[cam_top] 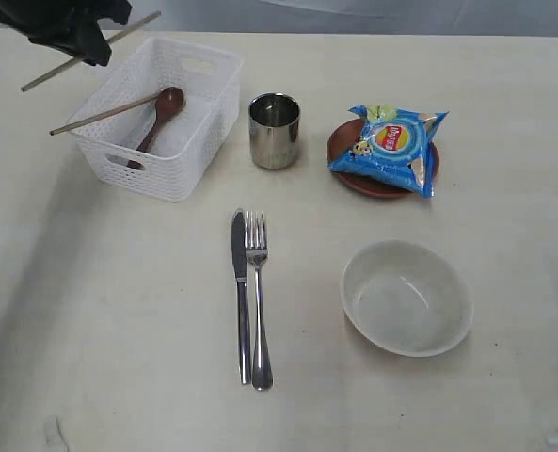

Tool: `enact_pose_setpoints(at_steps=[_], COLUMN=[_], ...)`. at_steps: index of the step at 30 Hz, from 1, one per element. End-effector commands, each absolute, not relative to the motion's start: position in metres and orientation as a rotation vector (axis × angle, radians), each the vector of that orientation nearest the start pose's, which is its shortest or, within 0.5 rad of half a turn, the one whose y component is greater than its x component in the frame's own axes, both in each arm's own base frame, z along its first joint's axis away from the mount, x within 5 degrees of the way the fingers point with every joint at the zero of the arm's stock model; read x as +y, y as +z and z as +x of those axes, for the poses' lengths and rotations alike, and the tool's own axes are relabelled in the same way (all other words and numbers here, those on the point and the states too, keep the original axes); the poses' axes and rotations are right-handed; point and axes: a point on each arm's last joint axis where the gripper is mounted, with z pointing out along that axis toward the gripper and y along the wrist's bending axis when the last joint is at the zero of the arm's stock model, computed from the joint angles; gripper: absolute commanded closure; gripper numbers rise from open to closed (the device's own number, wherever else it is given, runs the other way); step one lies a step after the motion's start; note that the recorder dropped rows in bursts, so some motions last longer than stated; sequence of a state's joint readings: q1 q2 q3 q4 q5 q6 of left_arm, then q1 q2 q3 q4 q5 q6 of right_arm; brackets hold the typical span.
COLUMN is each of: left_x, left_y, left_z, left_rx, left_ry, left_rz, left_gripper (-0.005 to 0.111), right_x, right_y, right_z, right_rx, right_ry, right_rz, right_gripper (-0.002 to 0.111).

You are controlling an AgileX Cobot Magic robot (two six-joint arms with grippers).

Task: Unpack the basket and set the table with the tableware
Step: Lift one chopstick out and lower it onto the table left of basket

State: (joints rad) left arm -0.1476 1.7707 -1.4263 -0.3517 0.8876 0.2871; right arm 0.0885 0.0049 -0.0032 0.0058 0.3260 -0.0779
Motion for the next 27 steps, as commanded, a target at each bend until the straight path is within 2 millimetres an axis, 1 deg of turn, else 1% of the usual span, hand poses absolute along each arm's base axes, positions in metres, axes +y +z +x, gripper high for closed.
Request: enact_pose_setpoints(at_steps=[1, 2, 4, 5, 6, 8, 9, 12, 15, 18, 21, 24, 27], left_x=[-0.073, -0.071, -0.066, -0.064, -0.061, -0.057, -0.054, -0.049, -0.044, -0.040, -0.038, -0.037, -0.037], left_y=[0.293, 0.297, 0.295, 0.293, 0.289, 0.283, 0.277, 0.260, 0.237, 0.218, 0.206, 0.196, 0.187], left_z=[0.327, 0.315, 0.289, 0.279, 0.263, 0.243, 0.229, 0.197, 0.172, 0.162, 0.157, 0.152, 0.156], left_rx=[2.599, 2.588, 2.581, 2.572, 2.566, 2.559, 2.560, 2.576, 2.595, 2.570, 2.578, 2.600, 2.654], left_ry=[-0.381, -0.386, -0.377, -0.370, -0.362, -0.344, -0.340, -0.343, -0.339, -0.337, -0.347, -0.345, -0.341], left_rz=[0.343, 0.336, 0.309, 0.301, 0.293, 0.275, 0.254, 0.213, 0.147, 0.031, -0.058, -0.081, -0.109], left_gripper=[0.107, 0.107, 0.107, 0.107, 0.107, 0.107, 0.107, 0.107, 0.107, 0.107, 0.107, 0.107, 0.107], right_x=[0.004, 0.004, 0.004, 0.004, 0.004, 0.004, 0.004, 0.004, 0.004, 0.004, 0.004, 0.004, 0.004], right_y=[0.184, 0.184, 0.184, 0.184, 0.184, 0.184, 0.184, 0.184, 0.184, 0.184, 0.184, 0.184, 0.184], right_z=[0.054, 0.054, 0.054, 0.054, 0.054, 0.054, 0.054, 0.054, 0.054, 0.054, 0.054, 0.054, 0.054], right_rx=[1.800, 1.800, 1.800, 1.800, 1.800, 1.800, 1.800, 1.800, 1.800, 1.800, 1.800, 1.800, 1.800], right_ry=[0.005, 0.005, 0.005, 0.005, 0.005, 0.005, 0.005, 0.005, 0.005, 0.005, 0.005, 0.005, 0.005], right_rz=[-0.144, -0.144, -0.144, -0.144, -0.144, -0.144, -0.144, -0.144, -0.144, -0.144, -0.144, -0.144, -0.144], right_gripper=[0.109, 0.109, 0.109, 0.109, 0.109, 0.109, 0.109, 0.109, 0.109, 0.109, 0.109, 0.109, 0.109])
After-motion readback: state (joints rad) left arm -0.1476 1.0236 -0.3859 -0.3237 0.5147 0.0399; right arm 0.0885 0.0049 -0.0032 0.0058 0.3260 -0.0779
